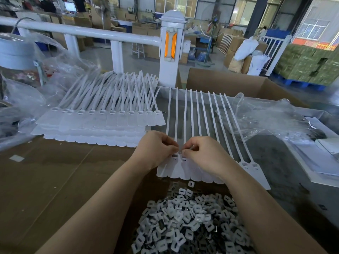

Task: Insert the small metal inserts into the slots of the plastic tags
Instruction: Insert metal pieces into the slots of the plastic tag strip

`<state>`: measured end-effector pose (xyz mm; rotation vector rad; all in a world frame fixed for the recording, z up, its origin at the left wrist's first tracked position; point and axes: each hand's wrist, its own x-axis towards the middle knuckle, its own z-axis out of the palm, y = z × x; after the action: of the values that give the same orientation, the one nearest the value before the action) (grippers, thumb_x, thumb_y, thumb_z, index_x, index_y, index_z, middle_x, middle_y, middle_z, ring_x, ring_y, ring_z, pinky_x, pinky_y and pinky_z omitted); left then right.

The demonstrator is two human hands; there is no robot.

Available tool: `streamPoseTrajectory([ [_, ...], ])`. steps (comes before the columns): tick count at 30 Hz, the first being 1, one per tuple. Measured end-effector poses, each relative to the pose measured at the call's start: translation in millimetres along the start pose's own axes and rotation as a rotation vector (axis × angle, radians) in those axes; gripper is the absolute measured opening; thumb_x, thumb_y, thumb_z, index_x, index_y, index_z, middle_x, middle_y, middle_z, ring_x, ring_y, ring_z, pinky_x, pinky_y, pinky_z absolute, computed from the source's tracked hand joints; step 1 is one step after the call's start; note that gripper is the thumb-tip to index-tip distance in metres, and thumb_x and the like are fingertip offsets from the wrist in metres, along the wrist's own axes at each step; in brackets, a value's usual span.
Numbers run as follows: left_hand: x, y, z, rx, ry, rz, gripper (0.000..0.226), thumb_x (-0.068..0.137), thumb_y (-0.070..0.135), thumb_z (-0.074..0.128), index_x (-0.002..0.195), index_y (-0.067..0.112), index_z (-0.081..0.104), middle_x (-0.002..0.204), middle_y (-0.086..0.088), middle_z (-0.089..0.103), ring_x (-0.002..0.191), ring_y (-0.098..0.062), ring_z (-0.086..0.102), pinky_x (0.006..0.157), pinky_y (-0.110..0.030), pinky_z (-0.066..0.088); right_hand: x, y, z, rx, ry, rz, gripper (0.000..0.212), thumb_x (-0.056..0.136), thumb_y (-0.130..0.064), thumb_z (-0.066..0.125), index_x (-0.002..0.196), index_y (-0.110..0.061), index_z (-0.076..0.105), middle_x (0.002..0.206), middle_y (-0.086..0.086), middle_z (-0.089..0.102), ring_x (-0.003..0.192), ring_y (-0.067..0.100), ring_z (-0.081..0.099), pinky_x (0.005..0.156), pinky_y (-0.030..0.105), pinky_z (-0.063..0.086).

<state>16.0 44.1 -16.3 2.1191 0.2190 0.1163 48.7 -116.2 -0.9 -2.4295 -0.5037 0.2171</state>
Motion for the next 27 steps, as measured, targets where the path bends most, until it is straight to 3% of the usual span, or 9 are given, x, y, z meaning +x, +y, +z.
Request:
streamPoseTrajectory([
  [6,-2.1,5.6,0.1,0.124,-0.008,0.028,0.024,0.087,0.024,0.073,0.069,0.038,0.066,0.076,0.016,0.067,0.074,0.000,0.061,0.058,-0.012,0.041,-0.1,0.3,-0.9,0.000,-0.015,-0.011,0.011,0.095,-0.027,0.062,0.096,-0.034,0.071,0.084,-0.015,0.065,0.082,0.001,0.060,0.062,0.018,0.040],
  [9,-3.4,6.2,-0.1,0.161,0.001,0.039,0.021,0.087,0.024,0.072,0.071,0.037,0.067,0.074,0.017,0.066,0.073,0.001,0.060,0.056,-0.011,0.039,-1.6,-1.0,-1.3,0.005,-0.014,-0.022,0.016,0.095,-0.022,0.061,0.093,-0.034,0.072,0.078,-0.014,0.065,0.080,0.002,0.061,0.061,0.018,0.042],
  [13,-2.9,3.7,-0.3,0.182,-0.002,0.038,0.012,0.087,0.022,0.071,0.080,0.030,0.075,0.077,0.014,0.069,0.076,-0.001,0.062,0.059,-0.014,0.043,-1.8,-1.4,-1.3,0.020,-0.030,-0.013,0.017,0.094,-0.021,0.063,0.089,-0.033,0.073,0.086,-0.003,0.073,0.084,0.008,0.065,0.067,0.019,0.047],
  [19,-1.6,0.8,-3.9,0.147,-0.035,0.027,0.006,0.088,0.024,0.071,0.086,0.026,0.076,0.080,0.011,0.069,0.079,-0.003,0.061,0.062,-0.016,0.044,-0.7,-0.1,-0.3,0.024,-0.020,-0.010,0.015,0.095,-0.023,0.063,0.092,-0.032,0.074,0.085,-0.011,0.070,0.082,0.002,0.062,0.066,0.017,0.046],
  [27,0.2,3.5,-6.2,0.100,-0.098,-0.039,0.008,0.091,0.023,0.068,0.085,0.023,0.074,0.085,0.005,0.069,0.083,-0.010,0.062,0.067,-0.022,0.046,-0.5,-0.7,-0.9,0.015,-0.027,-0.012,0.023,0.096,-0.022,0.062,0.082,-0.040,0.065,0.083,-0.015,0.065,0.081,-0.001,0.059,0.061,0.015,0.040],
])
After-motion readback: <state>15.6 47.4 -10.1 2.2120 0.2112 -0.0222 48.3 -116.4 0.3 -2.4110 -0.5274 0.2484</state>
